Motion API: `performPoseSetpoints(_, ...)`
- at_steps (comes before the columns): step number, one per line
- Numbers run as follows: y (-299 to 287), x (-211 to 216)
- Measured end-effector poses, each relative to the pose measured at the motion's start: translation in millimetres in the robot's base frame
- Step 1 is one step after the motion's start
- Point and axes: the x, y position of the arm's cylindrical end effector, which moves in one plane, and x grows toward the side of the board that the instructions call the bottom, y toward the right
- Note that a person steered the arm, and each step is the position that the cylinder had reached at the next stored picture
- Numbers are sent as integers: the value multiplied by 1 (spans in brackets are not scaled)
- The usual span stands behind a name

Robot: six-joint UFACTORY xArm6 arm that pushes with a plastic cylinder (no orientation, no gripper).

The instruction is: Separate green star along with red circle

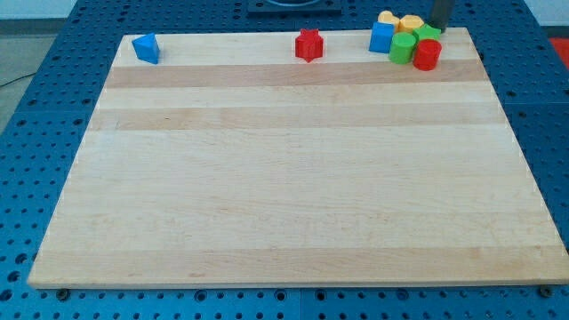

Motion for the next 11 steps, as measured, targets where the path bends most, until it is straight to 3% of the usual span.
performPoseSetpoints(3,13,2)
performPoseSetpoints(7,-27,0)
performPoseSetpoints(8,-36,11)
performPoseSetpoints(10,-42,82)
performPoseSetpoints(11,3,75)
